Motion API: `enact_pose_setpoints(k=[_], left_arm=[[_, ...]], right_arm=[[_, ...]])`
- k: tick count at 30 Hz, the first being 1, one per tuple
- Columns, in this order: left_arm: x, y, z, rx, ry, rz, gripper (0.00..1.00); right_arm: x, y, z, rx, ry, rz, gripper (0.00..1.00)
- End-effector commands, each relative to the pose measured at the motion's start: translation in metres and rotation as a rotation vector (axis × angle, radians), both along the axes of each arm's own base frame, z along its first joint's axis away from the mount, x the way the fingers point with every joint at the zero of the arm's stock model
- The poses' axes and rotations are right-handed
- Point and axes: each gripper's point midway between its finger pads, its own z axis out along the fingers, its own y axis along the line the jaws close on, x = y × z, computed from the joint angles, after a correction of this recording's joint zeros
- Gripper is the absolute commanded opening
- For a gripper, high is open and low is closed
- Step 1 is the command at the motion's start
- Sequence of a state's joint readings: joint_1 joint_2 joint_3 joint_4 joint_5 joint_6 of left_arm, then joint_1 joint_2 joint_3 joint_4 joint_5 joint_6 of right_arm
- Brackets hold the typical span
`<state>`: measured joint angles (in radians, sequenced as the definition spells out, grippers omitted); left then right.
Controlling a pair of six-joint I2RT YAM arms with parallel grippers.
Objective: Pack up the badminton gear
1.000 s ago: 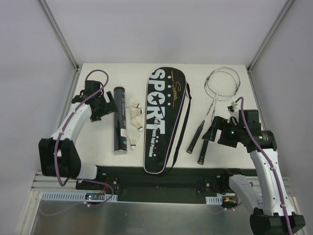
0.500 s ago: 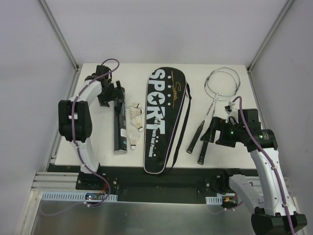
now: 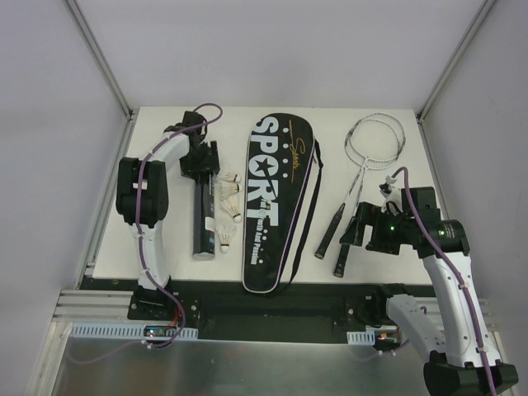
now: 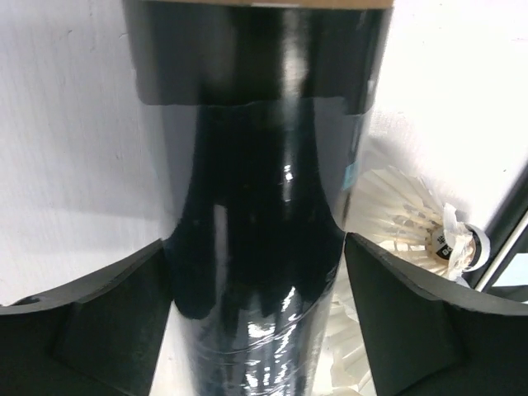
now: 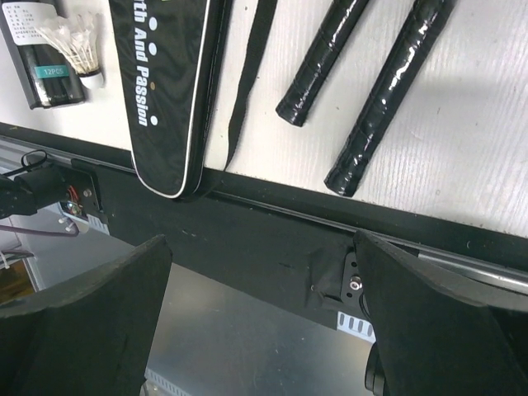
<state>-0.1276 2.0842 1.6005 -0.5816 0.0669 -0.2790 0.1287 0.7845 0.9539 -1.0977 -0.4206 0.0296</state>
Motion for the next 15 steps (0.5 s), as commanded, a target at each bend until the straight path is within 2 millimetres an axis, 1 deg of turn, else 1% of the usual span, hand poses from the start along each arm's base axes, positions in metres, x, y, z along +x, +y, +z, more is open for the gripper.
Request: enact_pose_setpoints(k=[1,2,3,5,6,8,9,11,12,14,15], left_arm=[[0.011,0.002,0.012,0.069,-0.046,-0.043,0.76],[0.011,0.003,0.012,0.071,-0.048,-0.05,0.74],[0.013,0.007,0.015,0.099,-0.059,-0.047,0.67],[0.015,0.01,0.023,0.116,-0.08,-0.062,0.61],[0.016,0.014,0.034,0.133,-0.108,-0.06,0.56],[0.016,0.019,0.047,0.159,-0.136,-0.064,0.5],[0.016,0.021,0.065,0.165,-0.176,-0.061,0.49],[0.013,0.027,0.083,0.193,-0.212,-0.053,0.47],[0.01,0.029,0.105,0.194,-0.258,-0.048,0.46],[0.002,0.03,0.122,0.19,-0.293,-0.047,0.43],[-0.004,0.028,0.143,0.175,-0.341,-0.055,0.42]], right_arm=[[-0.008,-0.005,0.006,-0.026,0.008,-0.008,0.96],[-0.009,-0.005,0.007,-0.028,0.006,-0.005,0.96],[-0.011,-0.006,0.007,-0.03,0.012,-0.005,0.96],[-0.01,-0.006,0.008,-0.033,0.008,-0.006,0.96],[-0.011,-0.006,0.008,-0.035,0.011,-0.002,0.96],[-0.011,-0.006,0.009,-0.036,0.012,-0.001,0.96],[-0.011,-0.007,0.009,-0.035,0.011,-0.004,0.96],[-0.011,-0.006,0.008,-0.034,0.014,-0.002,0.96],[-0.01,-0.006,0.009,-0.033,0.01,0.0,0.96],[-0.009,-0.006,0.009,-0.037,0.015,0.008,0.96],[-0.007,-0.006,0.009,-0.039,0.014,0.009,0.96]])
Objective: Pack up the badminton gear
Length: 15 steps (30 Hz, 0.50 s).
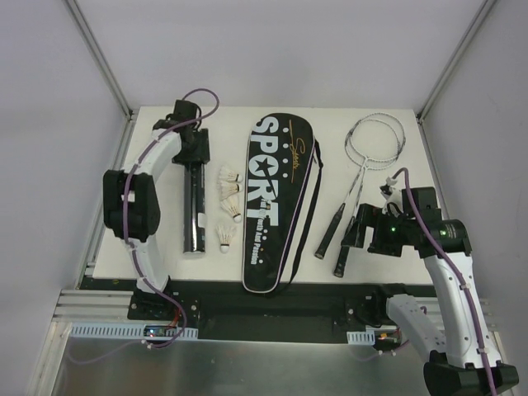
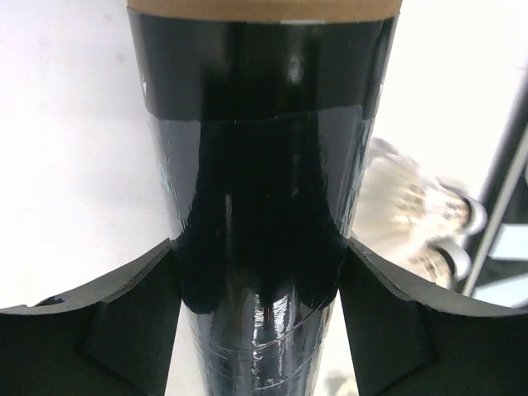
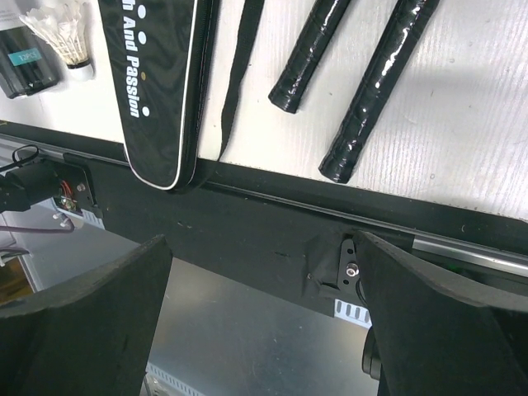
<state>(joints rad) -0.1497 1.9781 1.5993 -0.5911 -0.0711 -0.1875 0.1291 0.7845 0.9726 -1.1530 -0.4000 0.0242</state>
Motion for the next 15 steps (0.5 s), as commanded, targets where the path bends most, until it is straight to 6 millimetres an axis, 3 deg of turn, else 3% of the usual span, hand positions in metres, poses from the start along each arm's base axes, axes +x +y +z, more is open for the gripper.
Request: enact_pose_setpoints(k=[1,3,5,6,11,12,13,15], left_arm=[[-0.016,0.009,0.105,0.014,-0.232,-0.028,0.4],[-0.03,0.0,0.126,-0.028,-0.277,-0.07,0.39],[-0.045,-0.014,0.129,-0.077,-0.279,-0.143,0.34],[-0.053,-0.019,0.141,-0.081,-0.314,-0.174,0.33],[-0.094,-0.052,0.147,-0.043,-0.392,-0.409,0.29],[-0.105,-0.062,0.161,-0.079,-0.445,-0.468,0.28],[-0.117,-0.068,0.151,-0.097,-0.437,-0.518,0.27],[-0.133,-0.083,0.173,-0.137,-0.569,-0.648,0.25]], right_arm=[[0.004,0.0,0.011,-0.012,-0.014,0.017,0.96],[0.007,0.002,0.014,-0.005,-0.012,0.024,0.96],[0.013,0.005,0.022,0.001,-0.027,0.04,0.96],[0.016,0.007,0.026,0.004,-0.038,0.048,0.96],[0.028,0.024,0.049,0.009,-0.084,0.1,0.96],[0.029,0.028,0.051,0.008,-0.09,0.111,0.96],[0.029,0.035,0.053,0.004,-0.09,0.146,0.96],[0.035,0.047,0.067,0.025,-0.128,0.164,0.97]])
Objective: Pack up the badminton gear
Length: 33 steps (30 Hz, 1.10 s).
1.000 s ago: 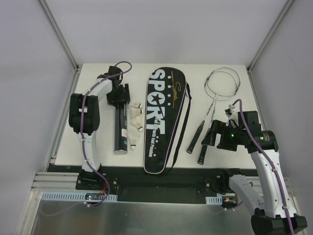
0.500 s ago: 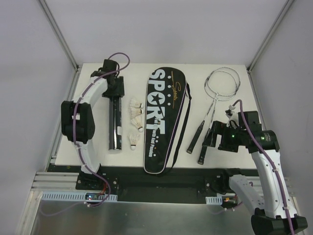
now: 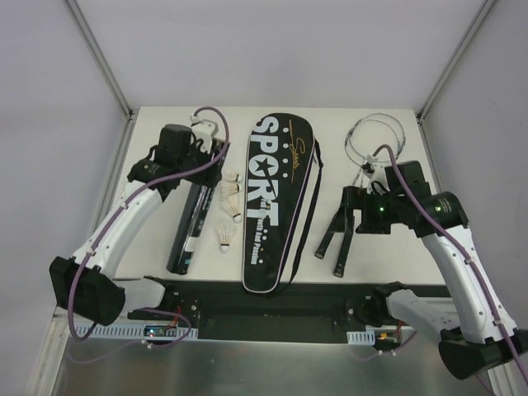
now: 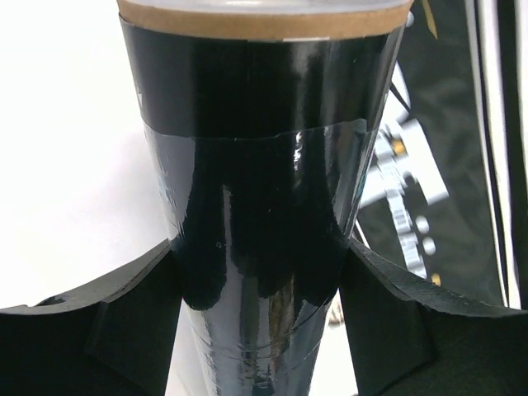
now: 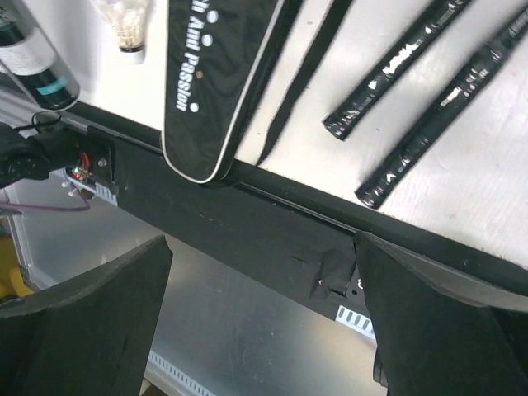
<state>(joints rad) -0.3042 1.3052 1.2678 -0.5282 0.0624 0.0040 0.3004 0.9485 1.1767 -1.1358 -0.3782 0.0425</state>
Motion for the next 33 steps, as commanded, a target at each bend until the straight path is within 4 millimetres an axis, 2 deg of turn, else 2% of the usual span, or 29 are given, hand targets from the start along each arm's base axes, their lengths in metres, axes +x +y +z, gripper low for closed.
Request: enact_pose_setpoints(k=[1,2,3,4,5,6,8,9,10,11,12,14,16,17,18,20,29,33], left_arm=[[-0.048,-0.04,0.014,-0.087,-0.159,-0.368,0.25],[-0.051,-0.046,0.023,-0.093,-0.235,-0.435,0.25],[-0.063,-0.047,0.034,-0.106,-0.302,-0.474,0.25],[-0.076,-0.053,0.025,-0.135,-0.3,-0.532,0.25],[-0.082,-0.055,0.028,-0.144,-0.327,-0.558,0.25],[-0.089,-0.057,0.036,-0.159,-0.374,-0.587,0.25],[-0.106,-0.063,0.033,-0.199,-0.374,-0.649,0.25],[-0.109,-0.064,0.031,-0.209,-0.369,-0.659,0.24],[-0.113,-0.065,0.027,-0.223,-0.356,-0.671,0.23],[-0.119,-0.068,0.028,-0.242,-0.352,-0.694,0.2],[-0.122,-0.069,0.03,-0.252,-0.358,-0.701,0.2],[-0.129,-0.071,0.035,-0.271,-0.37,-0.725,0.17],[-0.132,-0.07,0.038,-0.27,-0.386,-0.734,0.16],[-0.133,-0.07,0.041,-0.269,-0.399,-0.741,0.15],[-0.135,-0.071,0.045,-0.272,-0.409,-0.754,0.13],[-0.138,-0.072,0.052,-0.273,-0.434,-0.768,0.11],[-0.146,-0.074,0.067,-0.28,-0.476,-0.813,0.08],[-0.147,-0.074,0.07,-0.268,-0.49,-0.826,0.06]], right_arm=[[0.011,0.029,0.03,0.032,-0.079,0.064,0.97],[0.014,0.037,0.036,0.044,-0.102,0.085,0.97],[0.016,0.044,0.053,0.064,-0.142,0.098,0.98],[0.017,0.054,0.055,0.054,-0.146,0.134,0.99],[0.019,0.06,0.063,0.062,-0.165,0.15,0.99],[0.018,0.071,0.08,0.088,-0.198,0.184,0.97],[0.025,0.088,0.092,0.109,-0.218,0.214,0.96],[0.026,0.101,0.094,0.116,-0.211,0.243,0.96],[0.029,0.109,0.11,0.147,-0.243,0.254,0.95],[0.032,0.118,0.117,0.165,-0.261,0.267,0.94],[0.035,0.131,0.118,0.171,-0.252,0.287,0.93],[0.041,0.147,0.142,0.231,-0.289,0.298,0.9],[0.045,0.166,0.146,0.248,-0.278,0.333,0.86],[0.046,0.172,0.165,0.278,-0.315,0.34,0.86],[0.047,0.182,0.163,0.28,-0.304,0.362,0.85],[0.048,0.193,0.175,0.302,-0.318,0.381,0.83],[0.046,0.224,0.198,0.353,-0.367,0.448,0.7],[0.042,0.233,0.193,0.343,-0.355,0.464,0.69]])
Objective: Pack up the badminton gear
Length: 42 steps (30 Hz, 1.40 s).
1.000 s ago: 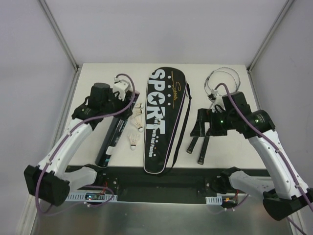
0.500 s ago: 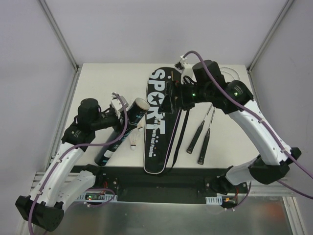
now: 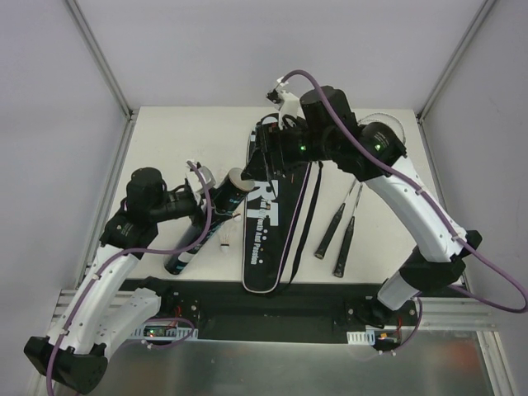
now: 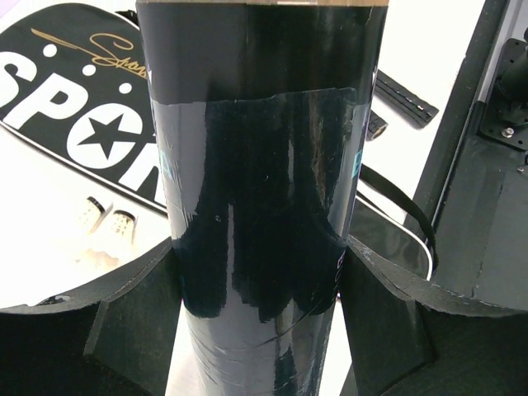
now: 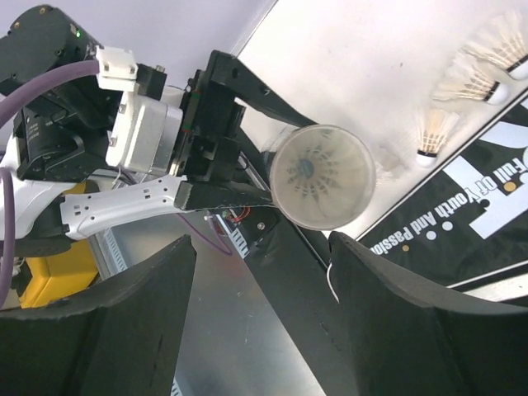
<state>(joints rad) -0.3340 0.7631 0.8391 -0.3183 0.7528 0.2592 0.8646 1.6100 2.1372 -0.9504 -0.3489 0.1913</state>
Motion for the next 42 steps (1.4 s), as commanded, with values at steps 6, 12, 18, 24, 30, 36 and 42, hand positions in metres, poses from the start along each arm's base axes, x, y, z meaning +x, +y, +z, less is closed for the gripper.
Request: enact_pose_setpoints(k=[6,12,18,24,30,36,42], left_arm=[[-0.007,-0.005,0.041,-0.041,-0.159,-0.072,0.04],[-0.013,0.0,0.047,-0.041,-0.212,-0.051,0.0],[-0.027,0.006,0.061,-0.054,-0.317,-0.06,0.0],[-0.034,0.01,0.063,-0.059,-0.378,-0.049,0.0],[-0.04,0.011,0.067,-0.102,-0.388,-0.037,0.0],[-0.045,0.011,0.065,-0.112,-0.389,-0.045,0.0],[-0.043,0.01,0.06,-0.095,-0.404,-0.057,0.0]], right_arm=[[-0.009,0.009,0.006,0.011,-0.035,0.013,0.68],[-0.004,-0.014,0.011,0.018,-0.104,-0.079,0.69],[-0.009,-0.023,0.009,0.06,-0.114,-0.104,0.71],[-0.013,-0.037,0.012,0.104,-0.157,-0.14,0.74],[-0.019,-0.037,0.008,0.122,-0.144,-0.123,0.76],[-0.03,-0.029,0.012,0.156,-0.147,-0.058,0.79],[-0.038,-0.02,0.016,0.156,-0.146,-0.025,0.78]])
